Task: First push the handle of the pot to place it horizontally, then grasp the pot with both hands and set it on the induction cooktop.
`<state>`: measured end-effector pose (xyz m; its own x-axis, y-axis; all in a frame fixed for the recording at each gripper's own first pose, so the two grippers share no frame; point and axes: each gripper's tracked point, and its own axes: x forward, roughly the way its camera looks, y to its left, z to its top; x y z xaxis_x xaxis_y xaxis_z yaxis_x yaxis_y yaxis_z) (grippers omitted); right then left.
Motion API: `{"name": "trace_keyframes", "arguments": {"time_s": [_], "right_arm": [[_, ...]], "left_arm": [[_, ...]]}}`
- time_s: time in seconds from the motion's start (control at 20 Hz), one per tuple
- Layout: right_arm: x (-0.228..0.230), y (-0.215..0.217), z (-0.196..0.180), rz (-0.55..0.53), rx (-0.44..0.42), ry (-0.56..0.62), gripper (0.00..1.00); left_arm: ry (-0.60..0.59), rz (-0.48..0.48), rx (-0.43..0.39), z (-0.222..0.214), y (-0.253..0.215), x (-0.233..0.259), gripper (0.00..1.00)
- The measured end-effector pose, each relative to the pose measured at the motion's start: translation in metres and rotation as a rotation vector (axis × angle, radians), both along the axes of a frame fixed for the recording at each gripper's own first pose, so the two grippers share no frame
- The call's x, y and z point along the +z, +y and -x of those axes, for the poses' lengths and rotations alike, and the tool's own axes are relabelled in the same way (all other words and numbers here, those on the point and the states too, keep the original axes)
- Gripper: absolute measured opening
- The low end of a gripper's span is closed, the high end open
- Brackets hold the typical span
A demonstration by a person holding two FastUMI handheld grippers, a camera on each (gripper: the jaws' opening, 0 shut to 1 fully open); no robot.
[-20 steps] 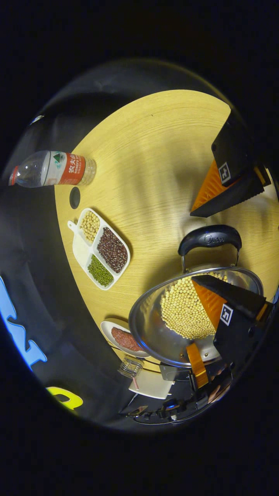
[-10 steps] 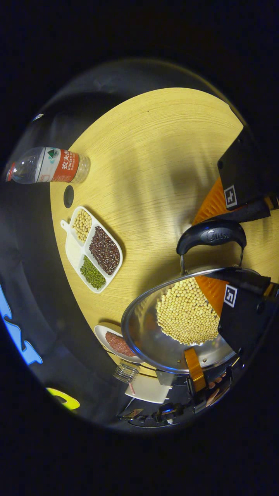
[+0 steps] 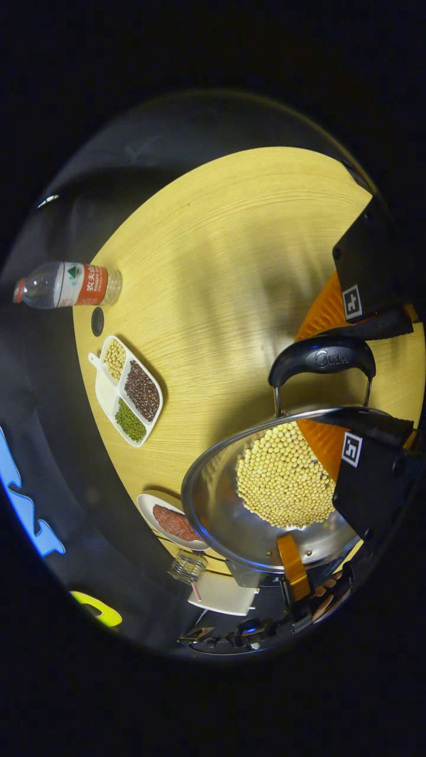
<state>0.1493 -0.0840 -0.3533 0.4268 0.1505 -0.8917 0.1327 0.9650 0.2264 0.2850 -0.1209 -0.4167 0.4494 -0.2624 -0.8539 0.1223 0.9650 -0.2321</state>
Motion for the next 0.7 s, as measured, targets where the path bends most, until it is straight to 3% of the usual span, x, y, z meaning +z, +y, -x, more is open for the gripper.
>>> {"name": "trace_keyframes", "arguments": {"time_s": [0.1, 0.2, 0.3, 0.35, 0.5, 0.55, 0.6, 0.7], "right_arm": [[0.010, 0.005, 0.027, -0.004, -0.016, 0.000, 0.52], [0.019, 0.011, 0.055, -0.003, -0.032, 0.000, 0.55], [0.028, 0.021, 0.077, -0.007, -0.044, -0.008, 0.51], [0.033, 0.030, 0.085, -0.009, -0.046, -0.012, 0.52], [0.042, 0.055, 0.107, -0.017, -0.064, -0.020, 0.54], [0.049, 0.065, 0.115, -0.019, -0.066, -0.024, 0.51], [0.052, 0.075, 0.122, -0.023, -0.067, -0.026, 0.52], [0.059, 0.094, 0.132, -0.030, -0.056, -0.027, 0.52]], "left_arm": [[0.010, 0.018, -0.013, -0.005, -0.002, -0.004, 0.59], [0.014, 0.017, -0.039, -0.006, -0.008, -0.010, 0.55], [0.009, 0.015, -0.059, -0.010, -0.007, -0.008, 0.55], [0.006, 0.015, -0.063, -0.010, -0.008, -0.007, 0.52], [-0.006, 0.006, -0.077, -0.013, -0.010, -0.006, 0.55], [-0.011, 0.003, -0.080, -0.012, -0.010, -0.006, 0.55], [-0.018, 0.001, -0.078, -0.013, -0.010, -0.005, 0.52], [-0.026, -0.009, -0.078, -0.011, -0.010, -0.004, 0.55]]}}
